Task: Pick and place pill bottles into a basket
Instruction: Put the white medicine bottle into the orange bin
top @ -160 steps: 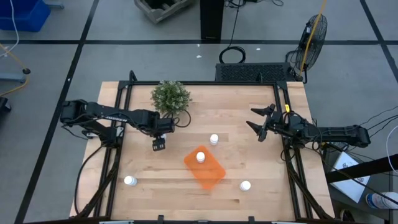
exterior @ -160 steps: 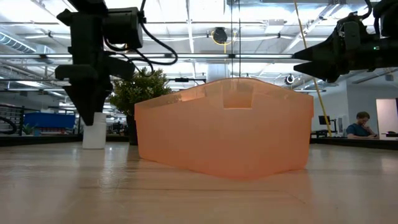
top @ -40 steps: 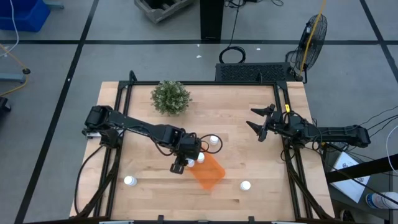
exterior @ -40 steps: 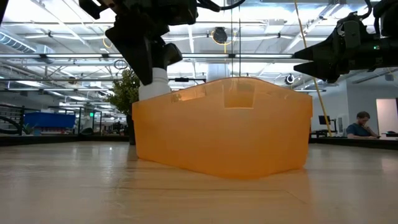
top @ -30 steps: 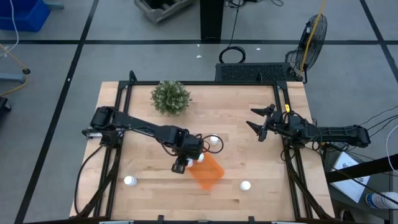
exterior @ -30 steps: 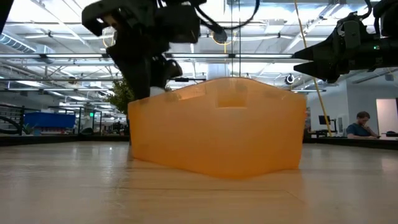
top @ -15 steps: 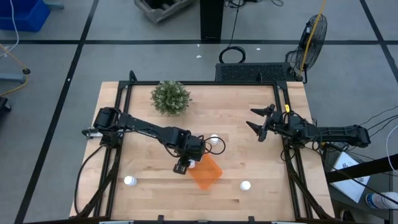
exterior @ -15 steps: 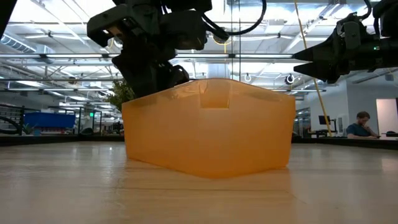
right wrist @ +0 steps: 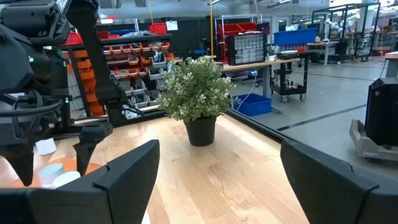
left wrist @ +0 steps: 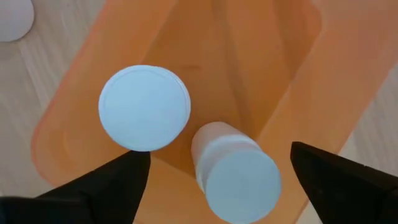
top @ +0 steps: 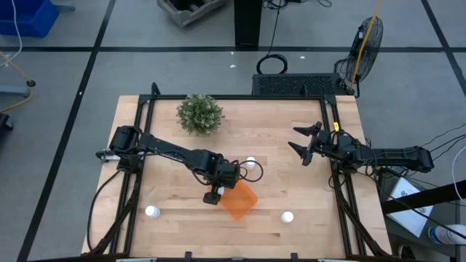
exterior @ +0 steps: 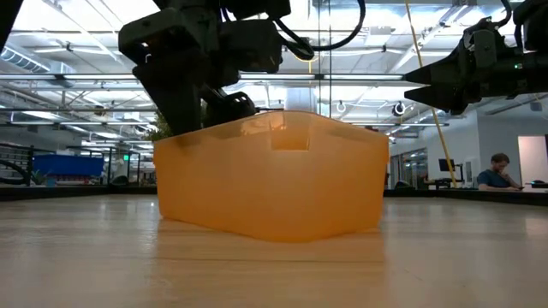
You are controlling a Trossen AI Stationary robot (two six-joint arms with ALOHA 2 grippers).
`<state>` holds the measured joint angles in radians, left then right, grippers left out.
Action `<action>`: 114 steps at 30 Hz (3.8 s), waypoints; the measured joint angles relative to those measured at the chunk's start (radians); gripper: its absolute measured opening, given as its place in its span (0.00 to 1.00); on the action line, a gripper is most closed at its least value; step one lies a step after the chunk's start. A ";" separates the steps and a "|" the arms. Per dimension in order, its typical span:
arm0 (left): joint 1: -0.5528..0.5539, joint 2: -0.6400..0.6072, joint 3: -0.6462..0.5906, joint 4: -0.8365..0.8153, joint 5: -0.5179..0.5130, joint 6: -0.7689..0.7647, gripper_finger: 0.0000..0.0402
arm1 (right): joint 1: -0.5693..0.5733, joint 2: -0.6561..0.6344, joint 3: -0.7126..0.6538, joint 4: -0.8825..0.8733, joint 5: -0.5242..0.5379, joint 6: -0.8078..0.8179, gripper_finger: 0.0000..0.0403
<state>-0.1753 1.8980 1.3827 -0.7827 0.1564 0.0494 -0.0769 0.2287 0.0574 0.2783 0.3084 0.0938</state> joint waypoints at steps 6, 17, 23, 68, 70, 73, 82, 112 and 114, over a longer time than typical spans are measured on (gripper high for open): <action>0.000 -0.057 0.000 0.004 0.000 -0.030 0.90 | 0.000 0.000 0.000 0.000 0.000 0.000 0.81; -0.033 -0.281 0.000 0.012 -0.026 -0.036 0.87 | 0.000 0.000 0.000 0.000 -0.001 0.003 0.81; -0.084 -0.412 0.001 -0.010 -0.003 -0.017 0.87 | 0.000 0.000 0.000 -0.010 -0.001 0.003 0.81; -0.186 -1.342 -1.061 0.797 -0.297 -0.144 0.87 | 0.000 0.000 0.000 0.159 -0.023 0.104 0.81; -0.185 -1.342 -1.061 0.814 -0.303 -0.129 0.87 | 0.000 0.000 0.000 0.158 -0.023 0.104 0.81; -0.185 -1.342 -1.061 0.815 -0.315 -0.150 0.87 | 0.000 0.001 0.000 0.156 -0.023 0.100 0.81; -0.186 -1.323 -0.921 0.439 -0.315 -0.341 0.87 | 0.000 0.001 0.000 0.141 -0.023 0.097 0.81; -0.468 -0.627 -0.485 -0.368 0.188 -1.043 0.87 | 0.000 0.000 0.000 0.160 -0.017 0.051 0.81; -0.485 -0.605 -0.473 -0.367 0.154 -1.067 0.87 | 0.000 0.001 0.000 0.160 -0.018 0.042 0.81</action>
<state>-0.6599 1.2927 0.9099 -1.1499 0.3108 -1.0178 -0.0772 0.2295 0.0570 0.4381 0.2909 0.1355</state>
